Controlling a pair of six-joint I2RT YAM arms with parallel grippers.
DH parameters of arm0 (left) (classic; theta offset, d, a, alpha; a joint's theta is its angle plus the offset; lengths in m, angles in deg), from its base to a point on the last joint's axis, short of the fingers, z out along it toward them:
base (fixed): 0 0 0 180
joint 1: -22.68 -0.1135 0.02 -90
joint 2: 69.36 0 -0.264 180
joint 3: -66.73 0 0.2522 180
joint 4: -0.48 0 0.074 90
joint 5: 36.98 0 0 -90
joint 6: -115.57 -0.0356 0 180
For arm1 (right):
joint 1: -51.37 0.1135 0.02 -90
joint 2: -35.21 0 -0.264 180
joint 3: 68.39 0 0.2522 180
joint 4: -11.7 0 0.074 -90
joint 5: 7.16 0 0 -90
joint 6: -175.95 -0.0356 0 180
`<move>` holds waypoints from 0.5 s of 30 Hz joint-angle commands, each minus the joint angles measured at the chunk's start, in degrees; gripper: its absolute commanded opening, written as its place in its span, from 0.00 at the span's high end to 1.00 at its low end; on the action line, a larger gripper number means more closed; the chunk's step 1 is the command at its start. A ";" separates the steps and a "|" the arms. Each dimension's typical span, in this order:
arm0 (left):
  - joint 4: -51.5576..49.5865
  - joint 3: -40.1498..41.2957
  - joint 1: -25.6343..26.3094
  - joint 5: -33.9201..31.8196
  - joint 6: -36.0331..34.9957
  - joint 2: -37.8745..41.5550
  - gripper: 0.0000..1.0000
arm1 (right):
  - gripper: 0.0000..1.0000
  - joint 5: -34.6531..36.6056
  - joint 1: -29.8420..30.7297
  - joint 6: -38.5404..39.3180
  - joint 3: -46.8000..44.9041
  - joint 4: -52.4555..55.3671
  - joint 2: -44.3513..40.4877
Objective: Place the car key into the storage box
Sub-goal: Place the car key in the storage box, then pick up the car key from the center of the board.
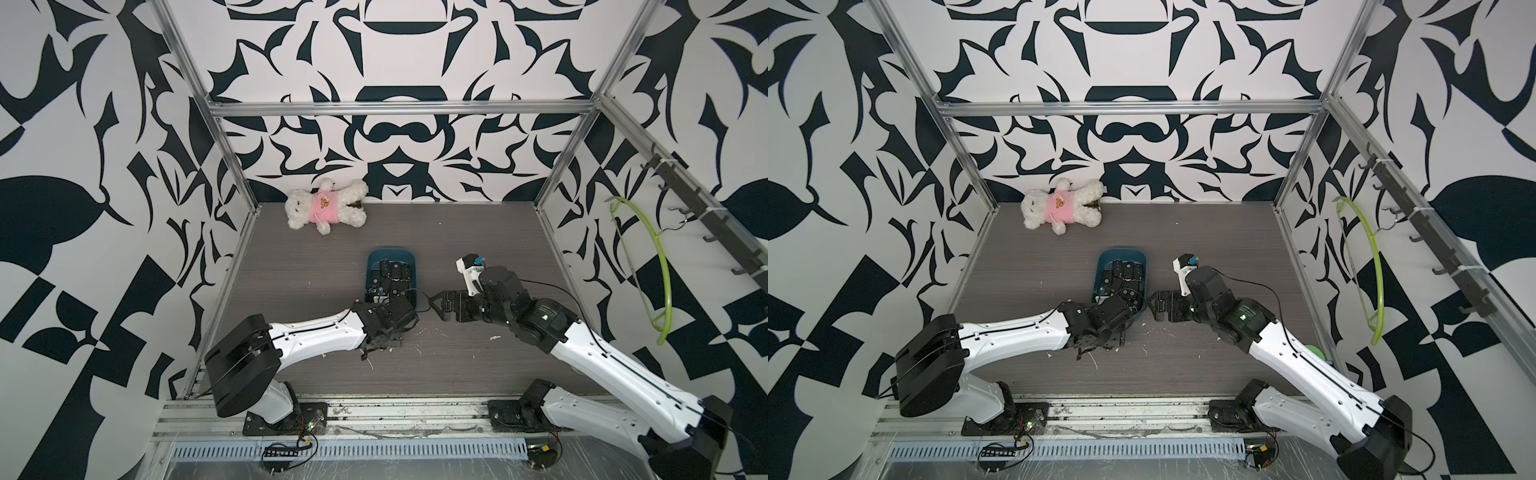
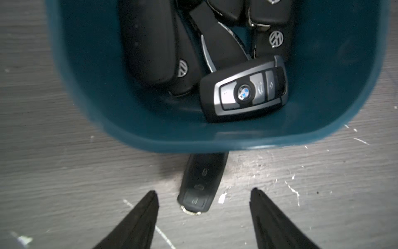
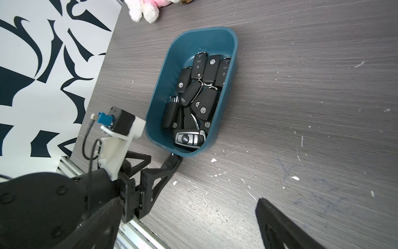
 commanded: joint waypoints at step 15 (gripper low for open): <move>4.49 0.41 0.18 -0.78 -1.09 -9.32 0.37 | 0.00 3.47 0.05 -2.39 -0.89 2.70 -5.22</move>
